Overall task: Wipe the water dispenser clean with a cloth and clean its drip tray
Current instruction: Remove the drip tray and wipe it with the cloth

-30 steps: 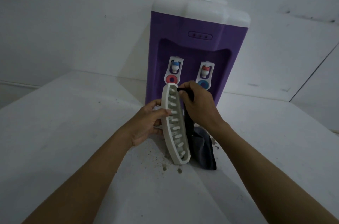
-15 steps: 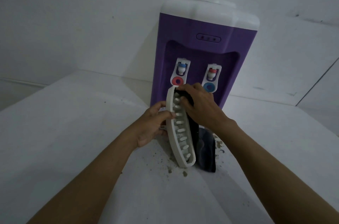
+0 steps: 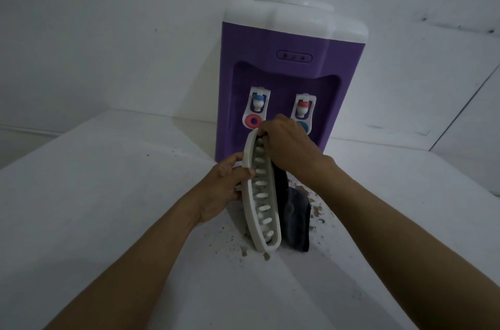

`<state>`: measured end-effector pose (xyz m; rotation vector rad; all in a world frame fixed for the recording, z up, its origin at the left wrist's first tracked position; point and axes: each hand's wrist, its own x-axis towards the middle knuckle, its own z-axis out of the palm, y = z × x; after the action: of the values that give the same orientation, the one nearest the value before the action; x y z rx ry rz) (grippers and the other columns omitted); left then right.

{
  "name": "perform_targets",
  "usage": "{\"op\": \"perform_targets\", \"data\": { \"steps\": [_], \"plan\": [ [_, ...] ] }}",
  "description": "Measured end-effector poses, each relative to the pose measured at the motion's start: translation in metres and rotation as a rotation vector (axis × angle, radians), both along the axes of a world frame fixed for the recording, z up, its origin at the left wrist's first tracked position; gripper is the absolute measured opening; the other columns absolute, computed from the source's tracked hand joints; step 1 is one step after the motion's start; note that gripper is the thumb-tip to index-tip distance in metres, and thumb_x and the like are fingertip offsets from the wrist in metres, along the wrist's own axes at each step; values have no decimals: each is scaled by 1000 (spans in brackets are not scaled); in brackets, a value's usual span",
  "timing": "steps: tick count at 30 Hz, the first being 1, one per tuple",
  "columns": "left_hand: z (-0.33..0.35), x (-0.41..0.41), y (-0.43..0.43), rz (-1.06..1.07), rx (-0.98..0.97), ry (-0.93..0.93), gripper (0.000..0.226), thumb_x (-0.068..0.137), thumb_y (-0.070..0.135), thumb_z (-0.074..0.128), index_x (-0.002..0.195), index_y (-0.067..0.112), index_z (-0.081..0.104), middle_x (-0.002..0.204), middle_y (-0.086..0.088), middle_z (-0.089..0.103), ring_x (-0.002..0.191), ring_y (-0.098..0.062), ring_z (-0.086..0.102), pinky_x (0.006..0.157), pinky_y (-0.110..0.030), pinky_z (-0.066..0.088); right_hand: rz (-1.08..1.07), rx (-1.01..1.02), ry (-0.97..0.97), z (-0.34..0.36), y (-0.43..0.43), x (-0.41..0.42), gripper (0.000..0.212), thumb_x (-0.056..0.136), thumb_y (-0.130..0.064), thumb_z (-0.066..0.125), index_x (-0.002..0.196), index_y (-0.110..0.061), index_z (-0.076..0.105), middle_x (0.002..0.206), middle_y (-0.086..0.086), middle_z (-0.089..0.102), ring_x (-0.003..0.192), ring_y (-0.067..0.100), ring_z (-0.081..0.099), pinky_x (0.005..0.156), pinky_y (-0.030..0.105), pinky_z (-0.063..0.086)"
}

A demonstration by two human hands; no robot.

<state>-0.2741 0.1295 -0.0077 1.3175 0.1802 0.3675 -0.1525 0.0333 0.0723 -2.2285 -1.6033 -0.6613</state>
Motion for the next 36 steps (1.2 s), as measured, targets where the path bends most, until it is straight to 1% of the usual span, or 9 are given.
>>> {"op": "perform_targets", "data": {
  "steps": [4,11,15,18,22,25,27,31,36],
  "plan": [
    [2,-3,3,17,-5,-9,24,94,8,57,117,14,61,113,-13,66,92,-22,67,74,-34,58,135,81,210,5,-2,1,17,92,-7,53,98,-9,69,98,8,66,92,20,60,85,38,49],
    [2,2,-3,10,-20,-12,28,90,11,64,117,15,59,113,-12,66,92,-22,67,82,-37,57,-134,-144,-15,1,2,4,17,93,-9,48,104,-8,61,97,9,61,89,25,59,81,35,48],
    [1,-2,3,-8,-40,-31,29,89,9,62,118,14,59,110,-11,68,93,-23,68,83,-39,57,55,-18,455,11,-8,2,19,98,-14,45,99,-13,65,86,-10,62,71,-5,56,60,5,39],
    [2,-2,3,-3,-26,-33,28,90,8,62,117,15,59,110,-11,68,94,-24,68,84,-39,57,107,38,529,11,-11,2,19,98,-15,48,102,-13,67,89,-10,65,75,-9,56,64,0,38],
    [3,2,-1,4,2,-32,33,91,10,63,123,15,57,115,-11,65,95,-23,67,85,-38,57,-10,138,230,-7,-6,0,16,94,-12,54,102,-5,66,96,8,66,87,17,60,75,20,46],
    [4,2,-4,4,13,-37,33,91,9,62,123,17,56,118,-13,64,96,-23,67,86,-40,56,-80,183,218,-10,-5,-3,16,93,-15,57,102,-2,62,95,11,63,84,21,58,72,30,49],
    [4,1,-4,4,12,-42,34,91,9,62,123,18,56,118,-14,64,97,-24,66,87,-41,56,-88,203,254,-8,-6,-6,17,92,-17,59,103,-3,60,96,10,63,84,19,59,73,29,51],
    [4,-1,-2,16,-10,-65,32,90,8,62,120,19,58,112,-7,68,95,-22,68,86,-41,56,12,307,372,-6,-13,-10,20,89,-19,65,104,-11,55,92,-5,57,79,4,55,68,10,47],
    [5,-1,-1,5,3,-58,30,92,6,59,119,19,59,109,-7,70,95,-22,68,84,-39,58,-22,297,151,-21,-15,-6,14,95,-22,51,105,-17,60,97,2,56,91,22,53,82,42,45]
  ]
}}
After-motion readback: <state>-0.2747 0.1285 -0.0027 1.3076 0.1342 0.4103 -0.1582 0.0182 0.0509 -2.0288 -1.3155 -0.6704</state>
